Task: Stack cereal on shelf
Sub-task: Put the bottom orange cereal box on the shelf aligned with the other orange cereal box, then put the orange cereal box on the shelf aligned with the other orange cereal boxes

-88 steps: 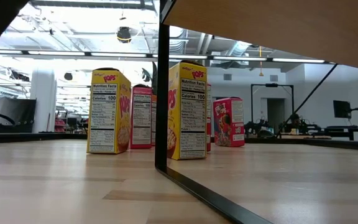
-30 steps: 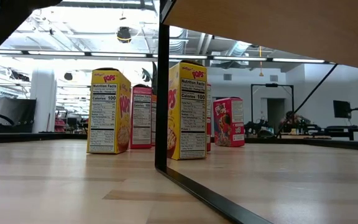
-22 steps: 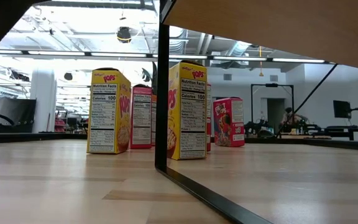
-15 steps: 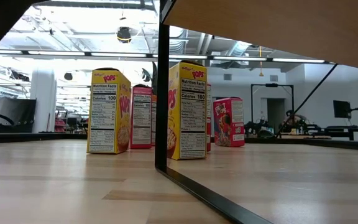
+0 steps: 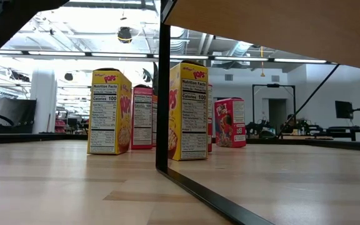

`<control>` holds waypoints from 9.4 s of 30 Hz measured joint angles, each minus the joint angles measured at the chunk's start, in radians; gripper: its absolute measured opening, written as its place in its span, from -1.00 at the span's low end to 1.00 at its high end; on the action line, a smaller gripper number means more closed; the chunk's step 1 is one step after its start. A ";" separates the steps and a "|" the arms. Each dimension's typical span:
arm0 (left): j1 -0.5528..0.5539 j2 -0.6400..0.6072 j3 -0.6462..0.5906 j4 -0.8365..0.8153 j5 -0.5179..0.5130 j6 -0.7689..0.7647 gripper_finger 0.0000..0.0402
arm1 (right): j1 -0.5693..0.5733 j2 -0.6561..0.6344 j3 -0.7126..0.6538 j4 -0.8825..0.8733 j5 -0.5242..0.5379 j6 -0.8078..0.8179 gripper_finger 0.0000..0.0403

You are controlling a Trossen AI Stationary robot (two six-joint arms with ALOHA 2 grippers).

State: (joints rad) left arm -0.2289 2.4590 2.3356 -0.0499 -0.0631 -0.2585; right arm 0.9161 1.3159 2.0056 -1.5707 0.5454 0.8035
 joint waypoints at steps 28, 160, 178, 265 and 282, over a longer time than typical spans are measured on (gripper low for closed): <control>0.017 0.015 -0.001 0.031 0.090 -0.015 -1.00 | 0.000 0.000 0.000 0.000 0.001 -0.018 -0.90; -0.281 -0.975 -0.002 -1.193 -0.644 0.127 -1.00 | -1.023 0.652 -0.002 0.680 -0.399 -0.712 0.47; -0.281 -1.645 -0.836 -1.044 -0.812 0.148 -0.99 | -1.030 0.187 0.001 0.615 -0.250 -0.498 0.45; 0.805 -0.881 -1.259 -0.406 0.394 1.216 0.45 | -0.988 0.178 0.000 0.351 -0.259 -0.473 0.44; 0.797 -0.862 -1.250 -0.428 0.339 1.184 -0.02 | -0.988 0.178 0.000 0.348 -0.259 -0.472 0.44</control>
State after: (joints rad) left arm 0.5678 1.5967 1.0851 -0.4777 0.2756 0.9251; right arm -0.0723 1.4940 2.0056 -1.2224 0.2867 0.3313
